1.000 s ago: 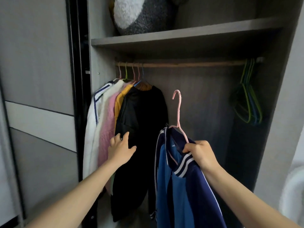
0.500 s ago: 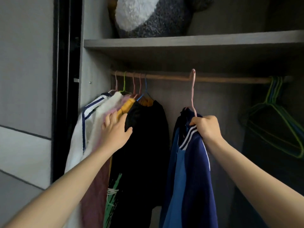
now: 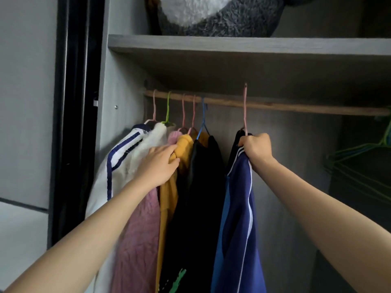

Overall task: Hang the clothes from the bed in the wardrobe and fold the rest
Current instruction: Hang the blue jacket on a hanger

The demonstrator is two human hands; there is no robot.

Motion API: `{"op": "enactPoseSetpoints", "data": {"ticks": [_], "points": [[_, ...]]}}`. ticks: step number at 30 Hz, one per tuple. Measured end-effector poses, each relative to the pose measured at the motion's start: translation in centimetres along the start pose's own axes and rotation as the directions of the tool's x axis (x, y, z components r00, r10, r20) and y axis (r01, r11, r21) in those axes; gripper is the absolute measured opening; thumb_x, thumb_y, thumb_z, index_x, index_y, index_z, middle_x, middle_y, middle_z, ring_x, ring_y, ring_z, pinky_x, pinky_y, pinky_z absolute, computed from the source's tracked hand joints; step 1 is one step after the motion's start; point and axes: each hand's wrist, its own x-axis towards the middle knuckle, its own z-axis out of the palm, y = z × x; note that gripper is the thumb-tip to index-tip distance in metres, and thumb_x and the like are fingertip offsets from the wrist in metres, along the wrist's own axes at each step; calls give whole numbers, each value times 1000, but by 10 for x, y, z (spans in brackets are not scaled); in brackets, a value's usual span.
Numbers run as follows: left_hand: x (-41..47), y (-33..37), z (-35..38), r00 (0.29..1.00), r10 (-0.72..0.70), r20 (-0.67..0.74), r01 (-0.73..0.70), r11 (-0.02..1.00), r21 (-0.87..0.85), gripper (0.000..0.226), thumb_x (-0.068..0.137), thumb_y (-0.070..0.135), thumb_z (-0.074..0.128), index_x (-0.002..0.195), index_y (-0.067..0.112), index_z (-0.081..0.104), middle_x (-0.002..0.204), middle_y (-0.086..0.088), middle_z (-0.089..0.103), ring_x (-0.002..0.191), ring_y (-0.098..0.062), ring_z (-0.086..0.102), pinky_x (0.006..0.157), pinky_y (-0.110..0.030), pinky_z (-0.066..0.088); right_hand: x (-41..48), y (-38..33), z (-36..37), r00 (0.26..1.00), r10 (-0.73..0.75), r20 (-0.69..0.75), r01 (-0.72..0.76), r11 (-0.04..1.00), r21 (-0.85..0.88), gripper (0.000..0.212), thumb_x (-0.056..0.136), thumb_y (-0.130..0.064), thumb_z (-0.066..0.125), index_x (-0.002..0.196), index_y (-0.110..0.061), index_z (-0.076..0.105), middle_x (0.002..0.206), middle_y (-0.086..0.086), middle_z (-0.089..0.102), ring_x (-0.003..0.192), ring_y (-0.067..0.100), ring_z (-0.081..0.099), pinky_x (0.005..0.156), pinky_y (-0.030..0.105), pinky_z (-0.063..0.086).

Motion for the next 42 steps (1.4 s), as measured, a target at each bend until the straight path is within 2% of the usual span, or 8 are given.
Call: {"op": "enactPoseSetpoints", "data": {"ticks": [7, 18, 22, 28, 31, 34, 38, 42], "points": [[-9, -4, 0, 989, 143, 30, -140, 986, -87, 45, 98, 16, 40, 143, 17, 36, 134, -15, 51, 122, -30, 43, 100, -38, 37, 24, -3, 34, 998, -44, 37, 49, 989, -140, 23, 75, 1, 56, 55, -4, 47, 53, 5, 43, 50, 20, 41, 45, 30, 29], [-13, -3, -4, 988, 138, 73, -133, 988, -76, 43, 99, 18, 36, 142, 15, 35, 133, -14, 47, 119, -27, 44, 96, -32, 36, 56, 2, 71, 997, -38, 65, 48, 984, -170, 7, 83, -4, 55, 78, 1, 55, 59, 6, 45, 58, 23, 45, 60, 31, 35], [-14, -4, -2, 990, 114, 83, -106, 990, -92, 43, 99, 17, 35, 142, 16, 34, 131, -14, 47, 121, -26, 41, 97, -34, 38, 62, 6, 76, 996, -12, 85, 28, 982, -185, 24, 83, -5, 55, 62, -6, 46, 60, 6, 44, 59, 24, 44, 49, 29, 31], [-17, -3, 0, 994, 96, 54, -90, 991, -101, 42, 99, 15, 34, 141, 16, 35, 131, -12, 47, 124, -23, 36, 95, -35, 35, 49, 20, 95, 986, 19, 163, 7, 987, -158, 18, 82, -3, 52, 64, -2, 51, 64, 12, 50, 72, 27, 52, 59, 33, 36], [-17, -3, -2, 995, 89, 46, -83, 989, -120, 42, 100, 19, 34, 142, 17, 35, 133, -9, 49, 126, -21, 35, 98, -35, 34, 40, 11, 97, 964, 32, 264, 36, 968, -249, 14, 87, -14, 52, 87, -1, 57, 74, 14, 56, 66, 28, 55, 48, 23, 40], [-18, 1, -5, 998, 58, 26, -55, 991, -125, 41, 100, 29, 33, 139, 18, 42, 133, -6, 52, 126, -22, 36, 99, -36, 33, 33, 4, 86, 950, 28, 312, 75, 946, -316, 31, 93, -33, 48, 82, -4, 53, 61, 9, 53, 48, 22, 52, 29, 15, 32], [-25, 17, -12, 998, 15, -56, -19, 998, -68, 46, 96, 42, 32, 130, 18, 52, 133, -2, 54, 124, -28, 41, 100, -43, 35, 24, 9, 65, 951, -21, 308, 158, 891, -426, 55, 96, -52, 34, 67, -7, 48, 59, 11, 57, 46, 23, 57, 45, 23, 39], [-30, 52, -18, 990, 51, -132, -60, 996, -62, 45, 96, 43, 37, 131, 19, 52, 138, -1, 48, 128, -26, 35, 103, -41, 29, 20, 15, 30, 959, -34, 280, 177, 844, -505, 57, 95, -56, 28, 79, -7, 52, 70, 13, 64, 55, 26, 62, 52, 26, 42]]}}
